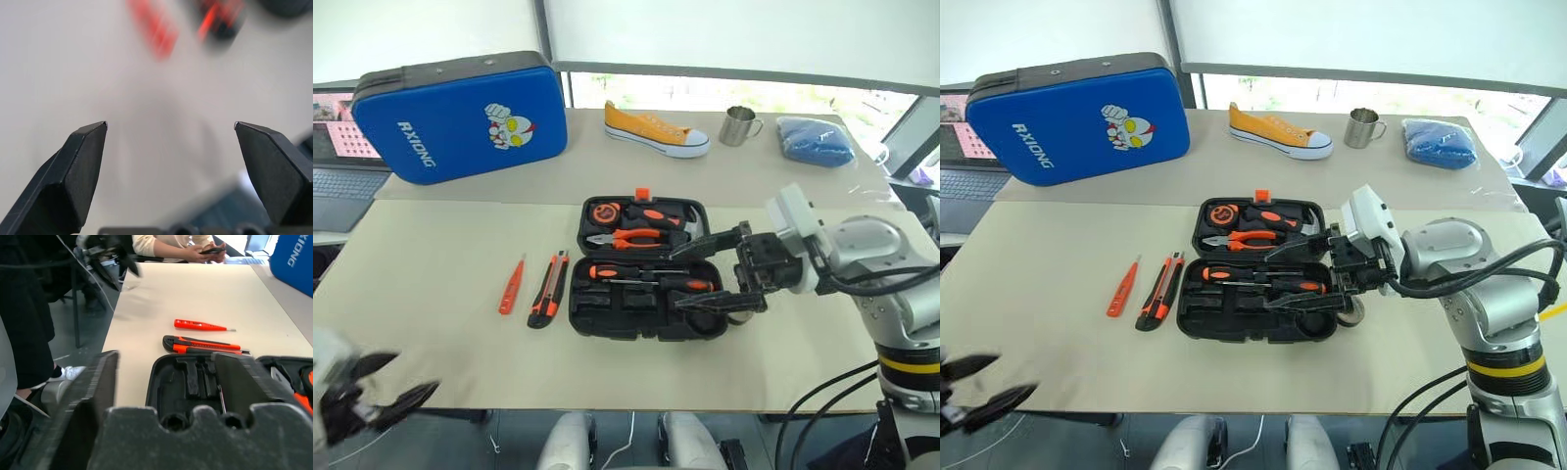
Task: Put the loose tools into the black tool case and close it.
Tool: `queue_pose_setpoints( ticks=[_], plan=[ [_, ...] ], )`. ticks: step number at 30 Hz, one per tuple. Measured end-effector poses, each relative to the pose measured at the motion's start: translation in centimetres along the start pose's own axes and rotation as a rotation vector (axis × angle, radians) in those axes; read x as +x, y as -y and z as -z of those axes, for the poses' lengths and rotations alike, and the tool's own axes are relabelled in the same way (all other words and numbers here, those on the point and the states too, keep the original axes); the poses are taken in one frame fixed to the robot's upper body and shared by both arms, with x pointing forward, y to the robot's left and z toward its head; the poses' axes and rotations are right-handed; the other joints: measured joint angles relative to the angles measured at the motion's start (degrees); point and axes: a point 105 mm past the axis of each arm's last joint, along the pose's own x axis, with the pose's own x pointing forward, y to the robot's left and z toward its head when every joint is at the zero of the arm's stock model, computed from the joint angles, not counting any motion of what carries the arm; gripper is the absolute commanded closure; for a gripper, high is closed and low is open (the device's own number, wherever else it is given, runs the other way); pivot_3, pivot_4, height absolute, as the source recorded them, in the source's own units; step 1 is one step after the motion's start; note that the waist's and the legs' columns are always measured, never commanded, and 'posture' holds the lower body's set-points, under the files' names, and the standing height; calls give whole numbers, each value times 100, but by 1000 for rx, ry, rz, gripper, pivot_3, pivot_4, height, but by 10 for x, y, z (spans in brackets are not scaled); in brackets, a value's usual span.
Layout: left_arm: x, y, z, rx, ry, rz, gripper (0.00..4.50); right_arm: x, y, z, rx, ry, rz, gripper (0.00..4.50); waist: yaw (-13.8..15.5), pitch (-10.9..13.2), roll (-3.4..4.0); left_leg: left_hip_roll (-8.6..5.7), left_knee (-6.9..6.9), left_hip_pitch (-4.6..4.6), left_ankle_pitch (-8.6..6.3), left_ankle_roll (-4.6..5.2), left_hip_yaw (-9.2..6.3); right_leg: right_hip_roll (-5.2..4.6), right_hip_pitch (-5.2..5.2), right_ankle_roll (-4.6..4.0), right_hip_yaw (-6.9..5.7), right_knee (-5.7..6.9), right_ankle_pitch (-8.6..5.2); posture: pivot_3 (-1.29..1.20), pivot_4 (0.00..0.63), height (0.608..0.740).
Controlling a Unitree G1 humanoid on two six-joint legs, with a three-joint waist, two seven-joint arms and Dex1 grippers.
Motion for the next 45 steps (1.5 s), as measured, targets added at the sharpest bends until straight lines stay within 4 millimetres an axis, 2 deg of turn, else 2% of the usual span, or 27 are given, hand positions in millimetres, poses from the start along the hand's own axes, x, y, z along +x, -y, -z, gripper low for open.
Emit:
queue_pose_setpoints(
  ticks=[2, 5, 6, 10, 11, 14, 16, 19, 23, 28, 30, 38, 39, 40, 42, 43, 45],
  plan=[
    [1, -1, -2, 4, 4, -11, 0, 2, 3, -6, -29, 14, -12, 67, 61, 0, -1, 0, 0, 6, 2, -3, 0, -7, 5, -30, -8, -2, -17, 0, 150, 739],
    [12, 0, -18, 64, 10, 11, 0, 3, 3, -6, -37, 17, -26, 67, 95, -8, -14, -1, 0, 6, 2, -4, -1, -10, 10, -33, -11, -1, -20, 0, 150, 739],
    [17, 2, -26, 93, 13, 24, 0, 3, 2, -5, -38, 16, -30, 67, 85, -10, -17, -1, 0, 0, 2, -4, 5, -13, 21, -5, -8, 2, -2, 0, 150, 739],
    [42, 4, -57, 117, -27, 58, 0, 3, 2, -7, -40, 24, -29, 67, 79, -6, -12, -8, -1, -12, 3, -4, -10, -11, 9, -3, -13, 21, -1, 0, 150, 739],
    [52, 4, -77, 94, -6, 72, 0, 2, 0, -11, -43, 36, -19, 67, 82, -3, -13, -8, -1, -14, 4, -6, -16, -3, 12, -3, -13, 27, -1, 0, 150, 739],
    [62, 12, -95, 61, -21, 124, 0, 2, -2, -15, -49, 50, 1, 67, 31, 0, -19, -5, -3, -12, 4, -7, -21, 4, 9, -3, -12, 29, -1, 0, 150, 739],
    [74, 16, -103, 47, -99, 160, 0, 5, -5, -10, -35, 52, 29, 67, -29, 1, -22, -7, -5, -14, 3, -8, -22, 15, 6, -3, -11, 28, -1, 0, 150, 739],
    [94, 6, -116, 11, -149, 104, 0, 13, -11, 0, 3, 63, 42, 67, -58, 3, -20, -13, -6, -18, 4, -9, -23, 26, 1, -5, -9, 33, -1, 0, 150, 739],
    [118, 6, -127, -1, -260, 116, 0, 18, -14, 0, 3, 82, 98, 67, -73, 4, -23, -13, -6, -21, 4, -11, -19, 24, -6, -4, -3, 35, -1, 0, 150, 739],
    [133, 2, -124, -49, -357, 122, 0, 17, -15, 5, 22, 81, 140, 67, -50, 5, -25, -13, -2, -38, 4, -11, -19, 25, -21, -4, -4, 36, -1, 0, 150, 739],
    [147, 5, -133, -85, -349, 131, 0, 18, -15, 7, 30, 79, 153, 67, -18, 7, -28, -16, 7, -45, 6, -12, -20, 24, -21, -4, -7, 36, -1, 0, 150, 739],
    [164, 8, -133, -136, -420, 147, 0, 19, -16, 0, 18, 104, 174, 67, -43, 11, -35, -18, 8, -82, 14, -25, -20, 24, -69, -4, -2, 50, -1, 0, 150, 739],
    [165, 7, -133, -140, -424, 146, 534, 20, -17, -1, 17, 109, 172, 0, -44, 11, -35, -19, 8, -84, 15, -26, -20, 24, -73, -4, -1, 53, -1, 0, 150, 739],
    [165, 7, -133, -139, -430, 143, 604, 20, -17, -2, 17, 114, 173, 0, -45, 11, -35, -19, 8, -84, 15, -26, -20, 24, -72, -4, -1, 55, -1, 0, 150, 739],
    [167, 6, -132, -127, -445, 127, 1320, 21, -18, -3, 16, 120, 171, 0, -42, 11, -35, -19, 8, -84, 15, -26, -20, 24, -72, -4, -1, 54, -1, 0, 150, 739],
    [167, 5, -131, -122, -453, 119, 1878, 21, -19, -4, 12, 120, 175, 0, -41, 11, -35, -20, 8, -84, 15, -26, -19, 23, -72, -4, -1, 54, -1, 0, 150, 739],
    [167, 4, -130, -117, -460, 110, 2406, 21, -18, -4, 11, 121, 183, 0, -41, 11, -35, -20, 8, -84, 15, -26, -19, 23, -71, -4, -1, 54, -1, 0, 150, 739]
  ],
)
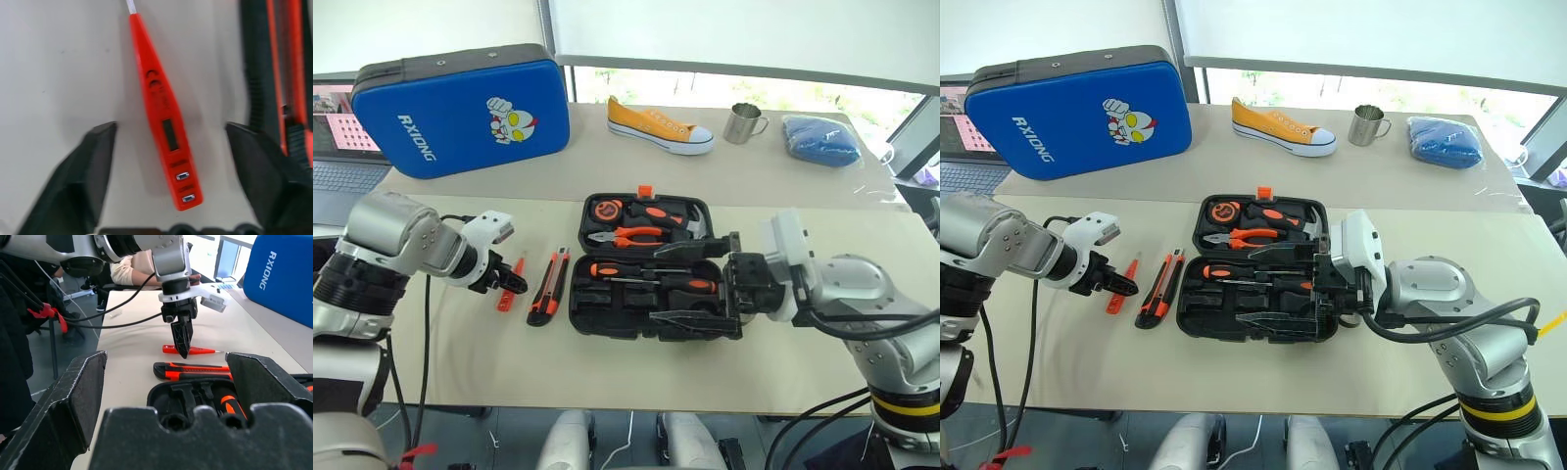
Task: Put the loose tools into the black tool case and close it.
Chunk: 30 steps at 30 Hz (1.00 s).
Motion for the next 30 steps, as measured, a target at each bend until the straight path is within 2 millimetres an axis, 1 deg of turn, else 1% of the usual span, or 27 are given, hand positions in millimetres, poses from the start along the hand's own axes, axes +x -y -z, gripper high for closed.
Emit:
queue_pose_setpoints(
  ticks=[4, 10, 11, 12, 13, 20, 22, 23, 24, 26, 28, 29, 30],
  plan=[
    [0, -2, 2, -1, -11, -2, 3745, 0, 1, -1, -3, 0, 10, 0, 0, 0, 0, 0, 0, 0, 0, 0, 0, 0, 0, 0, 0, 0, 0, 0, 150, 739],
    [2, -1, 1, 1, -7, 3, 3745, -1, -7, -3, -9, -10, -12, 0, 1, -1, 0, 0, 1, 1, 0, 0, 0, -1, 3, 0, 0, -1, 0, 0, 150, 739],
    [2, -3, 2, 1, -7, -4, 3896, -2, -9, -2, -3, -15, -17, 0, 1, -1, 1, 0, 2, 2, 0, 0, 1, -1, 5, 0, 0, -1, 0, 0, 150, 739],
    [2, -3, 2, 0, -8, -5, 3896, -2, -9, -1, -1, -18, -17, 0, 1, -1, 1, 0, 2, 4, 0, 0, 1, 0, 6, 0, 0, 0, 0, 0, 150, 739],
    [2, -4, 3, 0, -9, -8, 4043, -2, -9, -1, -1, -23, -16, 0, 1, -2, 2, 0, 2, 6, 0, 1, 1, 0, 6, 0, 1, 1, 0, 0, 150, 739],
    [3, -10, 4, 59, 25, -16, 4078, -7, -8, 3, -2, -63, -7, 0, -2, -8, 14, 0, 4, 12, 3, -2, 5, 1, 2, -1, 6, 22, -1, 0, 150, 739],
    [3, -21, -2, 133, 82, -52, 4078, -10, -9, 6, 8, -90, -5, 0, 0, -8, 13, 1, 5, 12, 6, -6, 5, 3, 0, -3, 6, 23, -2, 0, 150, 739],
    [0, -29, -12, 222, 163, -82, 4078, -14, -10, 9, 28, -110, -1, 0, 7, -6, 11, 2, 6, 8, 7, -7, 6, 2, -1, -5, 5, 24, -3, 0, 150, 739],
    [-5, -32, -24, 315, 238, -98, 4078, -17, -10, 10, 40, -122, -1, 0, 18, -3, 4, 2, 10, 3, 8, -8, 6, 2, -4, -5, 4, 22, -3, 0, 150, 739],
    [-11, -29, -36, 407, 307, -96, 4078, -18, -11, 10, 41, -123, -4, 0, 22, -3, 2, 2, 14, 1, 7, -7, 7, 0, 0, -4, 4, 17, -3, 0, 150, 739],
    [-23, -9, -52, 588, 390, 12, 4078, -23, -13, 13, 52, -144, 15, 0, 75, 2, -5, 2, 27, -35, 7, -6, 7, 2, -18, -3, -12, 12, -2, 0, 150, 739],
    [-34, 13, -61, 763, 444, 101, 4078, -26, -12, 13, 50, -152, 36, 0, 105, 3, -6, 4, 36, -39, 6, -5, 18, 1, -18, -2, -14, 9, -2, 0, 150, 739],
    [-39, 24, -63, 840, 460, 138, 4078, -27, -11, 13, 51, -153, 46, 0, 114, 3, -6, 4, 36, -38, 5, -4, 18, 0, -14, 0, -13, 4, -1, 0, 150, 739]
  ],
)
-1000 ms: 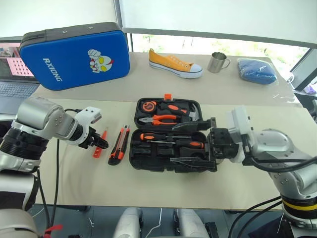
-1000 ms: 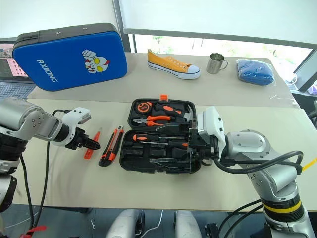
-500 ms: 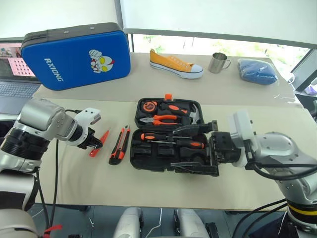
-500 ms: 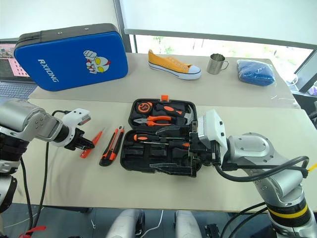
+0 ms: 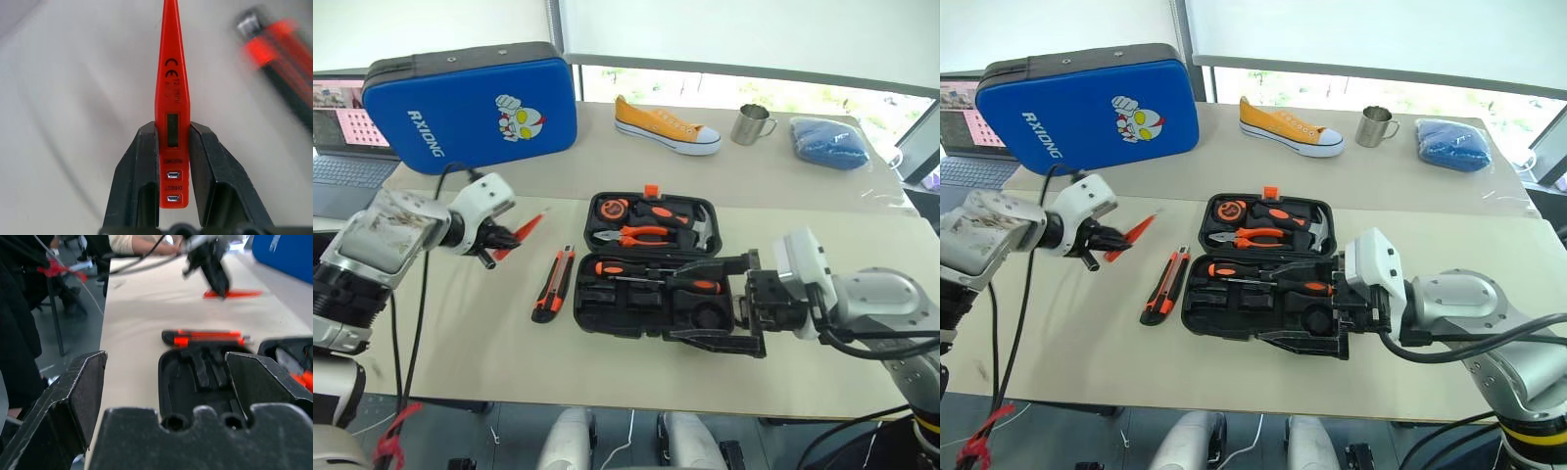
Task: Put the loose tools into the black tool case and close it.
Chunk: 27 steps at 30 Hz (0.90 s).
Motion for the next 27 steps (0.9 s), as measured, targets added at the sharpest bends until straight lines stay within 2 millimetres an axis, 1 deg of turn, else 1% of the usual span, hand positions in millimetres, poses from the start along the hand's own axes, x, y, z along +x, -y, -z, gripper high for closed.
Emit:
queue_pose_setpoints(
  ticks=[1, 3, 5, 7, 10, 12, 14, 16, 19, 22, 27],
  plan=[
    [0, 10, -14, 103, 39, 79, 4078, -1, -1, 1, 5, -3, 15, 0, 12, 0, 0, 0, 0, 0, -1, 2, 3, 0, 4, 2, 1, -8, 1, 0, 150, 739],
    [6, 30, -36, 238, 90, 218, 4078, -4, -4, 7, 29, -20, 33, 0, 46, 0, 0, -3, 3, 0, -1, 2, 17, 0, 13, 5, -2, -12, 2, 0, 150, 739],
    [22, 48, -55, 308, 124, 343, 4078, -6, -10, 13, 50, -44, 37, 0, 74, 0, 0, 2, 30, -9, -8, 14, 22, 7, 15, 9, -2, -11, 5, 0, 150, 739],
    [33, 60, -63, 343, 128, 419, 4078, -7, -12, 14, 50, -48, 46, 0, 45, 0, 0, 3, 42, -14, -12, 21, 23, 8, 15, 16, 2, -10, 9, 0, 150, 739],
    [46, 73, -66, 387, 89, 492, 4078, -10, -14, 15, 52, -55, 78, 0, -35, 0, 0, 3, 44, -12, -16, 28, 8, 9, 14, 19, 13, -10, 10, 0, 150, 739],
    [59, 78, -68, 379, 60, 513, 4078, -12, -16, 16, 55, -57, 100, 0, -42, -1, 1, 2, 44, -11, -17, 30, -11, 10, 15, 19, 12, -8, 10, 0, 150, 739],
    [69, 84, -66, 343, 25, 534, 4078, -12, -17, 15, 50, -59, 115, 0, -47, -1, 1, 1, 46, -13, -17, 30, -16, 10, 14, 20, 12, -8, 10, 0, 150, 739],
    [77, 87, -58, 321, -39, 541, 4078, -12, -20, 16, 54, -64, 125, 0, -54, 0, 1, 1, 46, -13, -18, 31, -18, 10, 13, 20, 12, -8, 10, 0, 150, 739],
    [81, 82, -50, 334, -114, 511, 4078, -11, -21, 16, 48, -65, 145, 0, -69, -1, 1, 2, 46, -11, -18, 31, -19, 11, 14, 20, 12, -6, 10, 0, 150, 739],
    [82, 83, -50, 307, -132, 517, 4078, -10, -21, 15, 45, -60, 158, 0, -64, -1, 1, 2, 46, -9, -18, 31, -21, 10, 17, 20, 11, -7, 10, 0, 150, 739],
    [91, 85, -49, 273, -158, 518, 4078, -10, -20, 17, 52, -59, 178, 0, -59, -2, 3, 1, 47, -8, -18, 31, -21, 10, 19, 21, 11, -8, 10, 0, 150, 739]
  ],
)
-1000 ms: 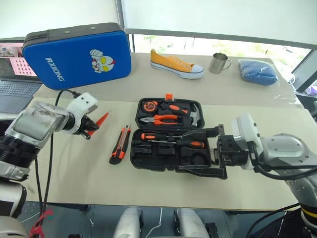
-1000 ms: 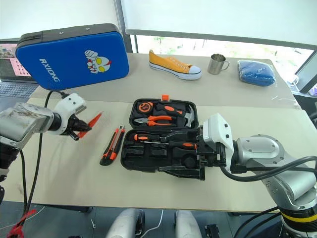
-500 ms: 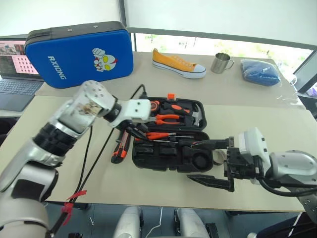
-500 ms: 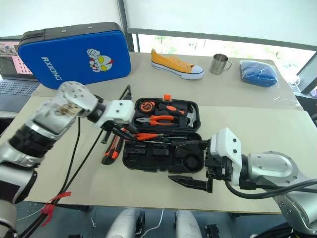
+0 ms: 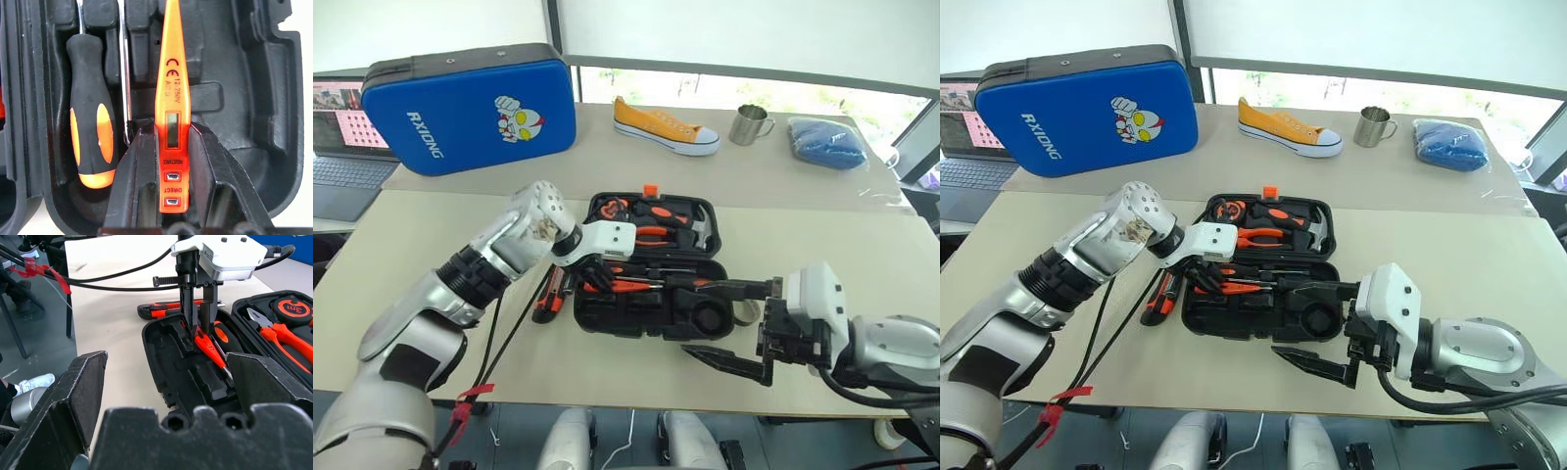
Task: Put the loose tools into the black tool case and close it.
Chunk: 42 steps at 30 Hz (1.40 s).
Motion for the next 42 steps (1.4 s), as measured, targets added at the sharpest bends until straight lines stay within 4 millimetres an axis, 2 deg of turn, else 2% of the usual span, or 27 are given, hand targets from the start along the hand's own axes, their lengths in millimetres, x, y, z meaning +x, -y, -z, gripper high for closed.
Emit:
queue_pose_setpoints(
  ticks=[12, 14, 15, 21, 25, 28, 30, 32, 36, 39, 42],
  plan=[
    [4, 0, -2, 20, -34, 4, 4078, 3, 2, -3, -6, 22, 14, 0, 10, -9, 15, -1, 0, 14, 0, 1, -2, -2, 19, 1, -1, -3, 0, 0, 150, 739],
    [4, 0, -2, 22, -40, 5, 3064, 4, 3, -3, -7, 25, 20, 0, 10, -10, 16, -1, 0, 18, -1, 1, -2, -1, 24, 1, -1, -4, 0, 0, 150, 739],
    [5, 0, -2, 21, -42, 4, 2918, 4, 3, -4, -7, 27, 22, 0, 9, -10, 16, -1, 0, 19, -1, 2, -3, -1, 25, 1, -1, -4, 0, 0, 150, 739],
    [-6, 9, 7, -22, -63, 52, 855, 5, 4, -3, 3, 35, 22, 0, -29, -10, 17, 3, 0, 10, -2, 3, -5, 4, 10, 0, -1, 0, 0, 0, 150, 739],
    [-23, 16, 2, -55, -11, 56, 855, 8, 2, 0, 19, 33, 7, 0, -46, -10, 16, 1, 3, 3, -2, 3, -5, 0, 3, 1, -1, 3, 0, 0, 150, 739],
    [-48, 17, -8, -62, 96, 15, 855, 9, 7, 2, 20, 29, 13, 0, -48, -9, 16, 2, 4, 2, -2, 3, -6, 0, 2, 1, -1, 5, 0, 0, 150, 739],
    [-62, 10, -16, -56, 216, -57, 1368, 8, 10, 2, 22, 30, 14, 0, -39, -10, 17, 2, 4, 6, -2, 3, -7, -1, 5, 1, -3, 4, 0, 0, 150, 739],
    [-65, 5, -22, -82, 379, -102, 1855, 8, 10, 2, 23, 30, 12, 0, -30, -10, 17, 4, 6, 4, -2, 3, -8, -6, 7, 2, -4, 5, 0, 0, 150, 739],
    [-58, 11, -15, -126, 622, -101, 3360, 6, 13, 2, 27, 30, 21, 0, -50, -10, 17, 4, 5, 5, -2, 3, -7, -6, 1, 1, -1, 13, 1, 0, 150, 739],
    [-42, 19, -1, -144, 686, -110, 4447, 5, 15, 3, 27, 23, 25, 0, -50, -10, 17, 3, 5, 7, -1, 2, -6, -7, -2, 1, 2, 26, 1, 0, 150, 739],
    [-29, 27, 9, -121, 691, -111, 4447, 3, 17, 3, 27, 15, 29, 0, -43, -10, 17, 2, 6, 6, -1, 2, -5, -8, -2, 1, 2, 25, 1, 0, 150, 739]
  ],
)
